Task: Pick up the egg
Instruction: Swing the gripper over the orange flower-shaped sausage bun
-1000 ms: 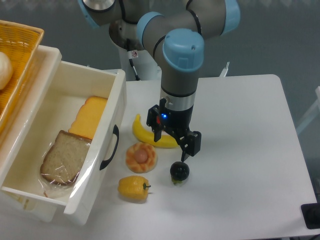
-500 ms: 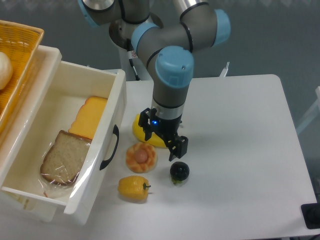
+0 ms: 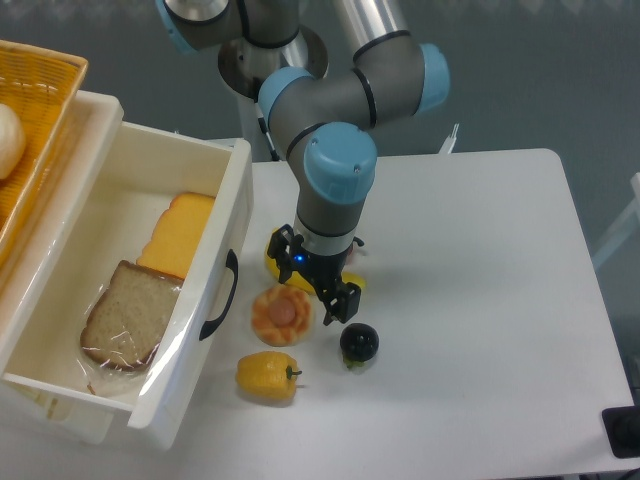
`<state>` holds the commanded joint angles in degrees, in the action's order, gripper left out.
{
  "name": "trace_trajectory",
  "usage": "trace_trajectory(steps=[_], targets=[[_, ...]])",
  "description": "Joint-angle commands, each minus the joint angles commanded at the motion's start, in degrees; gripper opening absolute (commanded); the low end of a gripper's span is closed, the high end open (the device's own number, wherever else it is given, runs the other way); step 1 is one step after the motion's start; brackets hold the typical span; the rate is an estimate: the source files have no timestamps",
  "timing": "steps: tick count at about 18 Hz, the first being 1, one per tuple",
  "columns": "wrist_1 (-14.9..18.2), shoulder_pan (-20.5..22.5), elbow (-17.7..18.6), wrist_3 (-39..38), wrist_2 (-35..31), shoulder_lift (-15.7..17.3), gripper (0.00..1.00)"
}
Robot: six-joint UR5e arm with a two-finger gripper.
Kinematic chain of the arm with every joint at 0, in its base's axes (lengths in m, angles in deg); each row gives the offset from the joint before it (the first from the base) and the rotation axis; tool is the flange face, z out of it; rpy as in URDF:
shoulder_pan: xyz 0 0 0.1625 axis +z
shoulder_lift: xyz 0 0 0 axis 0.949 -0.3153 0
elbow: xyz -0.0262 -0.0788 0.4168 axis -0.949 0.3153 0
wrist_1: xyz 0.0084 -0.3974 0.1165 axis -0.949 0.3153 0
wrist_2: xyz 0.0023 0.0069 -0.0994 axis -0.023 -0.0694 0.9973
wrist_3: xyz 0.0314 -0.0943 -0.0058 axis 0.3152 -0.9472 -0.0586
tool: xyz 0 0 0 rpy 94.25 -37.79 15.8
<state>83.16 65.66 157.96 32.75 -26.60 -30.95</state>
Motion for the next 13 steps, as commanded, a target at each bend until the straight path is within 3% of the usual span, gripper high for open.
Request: trace_trajectory(steps=[13], targets=[[0.8,-0.5,2.3,9.0,-0.7,-2.8,1.0]])
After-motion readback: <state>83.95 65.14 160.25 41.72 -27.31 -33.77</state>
